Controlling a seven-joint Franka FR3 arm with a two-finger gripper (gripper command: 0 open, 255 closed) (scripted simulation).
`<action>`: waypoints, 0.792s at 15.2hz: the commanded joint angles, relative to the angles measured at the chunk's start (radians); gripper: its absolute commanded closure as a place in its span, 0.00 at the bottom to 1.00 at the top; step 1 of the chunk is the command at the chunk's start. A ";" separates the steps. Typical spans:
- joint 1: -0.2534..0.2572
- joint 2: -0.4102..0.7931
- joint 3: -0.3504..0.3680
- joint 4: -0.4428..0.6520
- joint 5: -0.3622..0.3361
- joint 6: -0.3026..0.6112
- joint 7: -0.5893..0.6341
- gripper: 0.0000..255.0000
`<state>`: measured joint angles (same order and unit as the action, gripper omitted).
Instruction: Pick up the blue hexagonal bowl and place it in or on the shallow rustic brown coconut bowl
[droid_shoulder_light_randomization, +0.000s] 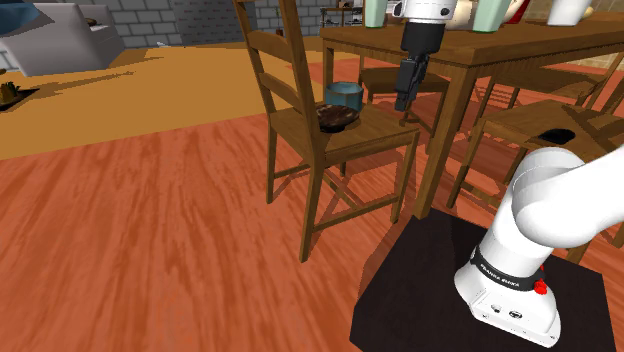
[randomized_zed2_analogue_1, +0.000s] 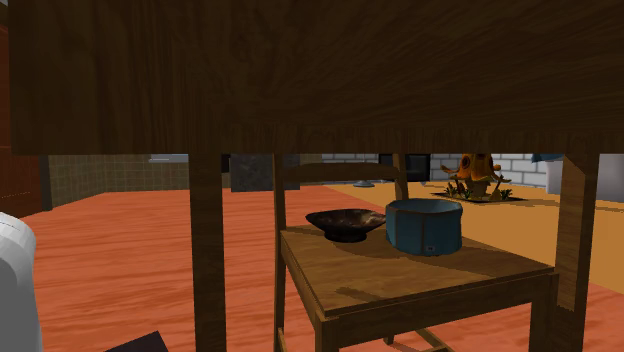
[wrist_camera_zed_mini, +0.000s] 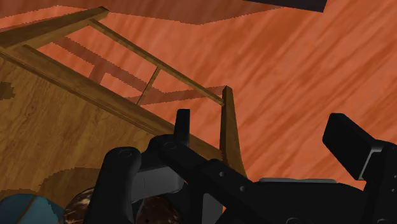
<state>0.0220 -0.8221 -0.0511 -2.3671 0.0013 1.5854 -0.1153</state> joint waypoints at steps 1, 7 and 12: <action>0.000 0.000 0.000 0.000 0.000 0.000 0.000 0.00; -0.013 0.196 -0.073 0.085 -0.051 0.115 -0.092 0.00; -0.018 0.370 -0.128 0.190 -0.070 0.191 -0.166 0.00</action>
<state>0.0045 -0.4944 -0.1675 -2.2054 -0.0661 1.7601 -0.2649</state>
